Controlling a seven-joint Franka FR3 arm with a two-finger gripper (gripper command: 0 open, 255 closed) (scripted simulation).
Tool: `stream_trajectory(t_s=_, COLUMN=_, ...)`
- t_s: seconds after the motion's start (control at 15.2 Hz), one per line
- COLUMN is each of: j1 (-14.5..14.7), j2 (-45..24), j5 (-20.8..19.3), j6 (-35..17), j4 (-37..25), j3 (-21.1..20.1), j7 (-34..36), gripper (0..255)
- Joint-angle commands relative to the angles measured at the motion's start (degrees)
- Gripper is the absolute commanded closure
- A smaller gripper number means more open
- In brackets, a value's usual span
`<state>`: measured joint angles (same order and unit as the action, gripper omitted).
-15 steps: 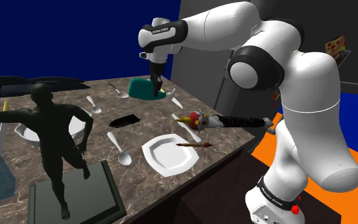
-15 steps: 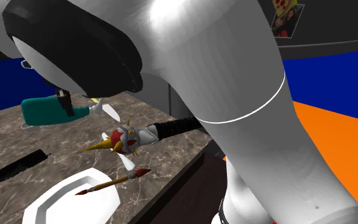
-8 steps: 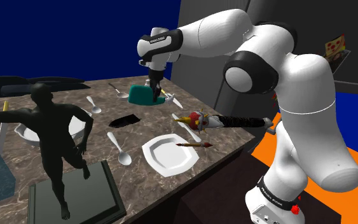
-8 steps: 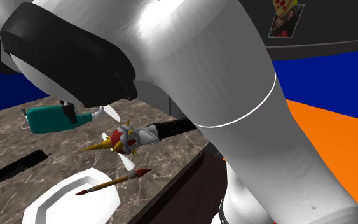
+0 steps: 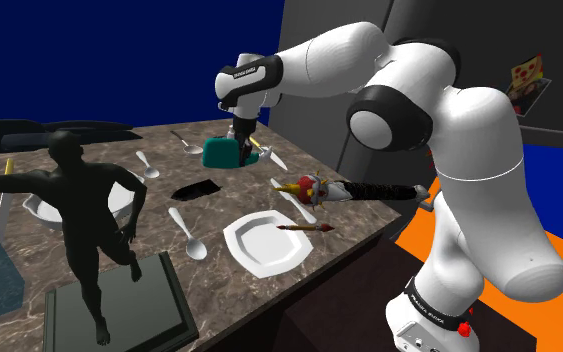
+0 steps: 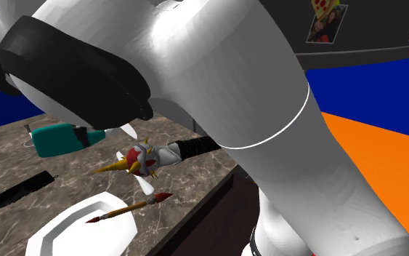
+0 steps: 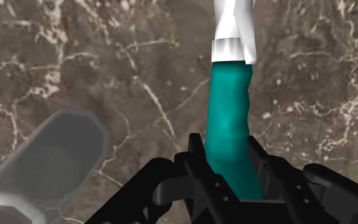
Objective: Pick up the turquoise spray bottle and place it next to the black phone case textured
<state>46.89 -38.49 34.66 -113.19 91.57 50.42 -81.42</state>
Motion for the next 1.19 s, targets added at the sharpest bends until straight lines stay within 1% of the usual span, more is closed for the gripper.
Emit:
stream_trajectory(t_s=0.0, j1=-0.1, j2=-0.8, j5=0.1, j6=-0.3, j4=0.7, j3=-0.4, j7=-0.2, gripper=255)
stream_trajectory(t_s=0.26, j1=0.0, j2=-0.8, j5=0.2, j6=-0.3, j4=0.7, j3=-0.3, j7=-0.2, gripper=255)
stream_trajectory(t_s=0.33, j1=0.2, j2=-0.7, j5=0.1, j6=-0.1, j4=0.5, j3=-0.2, j7=0.1, gripper=0)
stream_trajectory(t_s=0.66, j1=0.0, j2=-0.8, j5=0.2, j6=-0.3, j4=0.7, j3=-0.3, j7=-0.2, gripper=0)
stream_trajectory(t_s=0.92, j1=0.3, j2=1.9, j5=-2.4, j6=5.0, j4=-2.7, j3=1.7, j7=1.4, gripper=0)
stream_trajectory(t_s=1.12, j1=0.3, j2=1.9, j5=-2.4, j6=5.0, j4=-2.7, j3=1.7, j7=1.4, gripper=0)
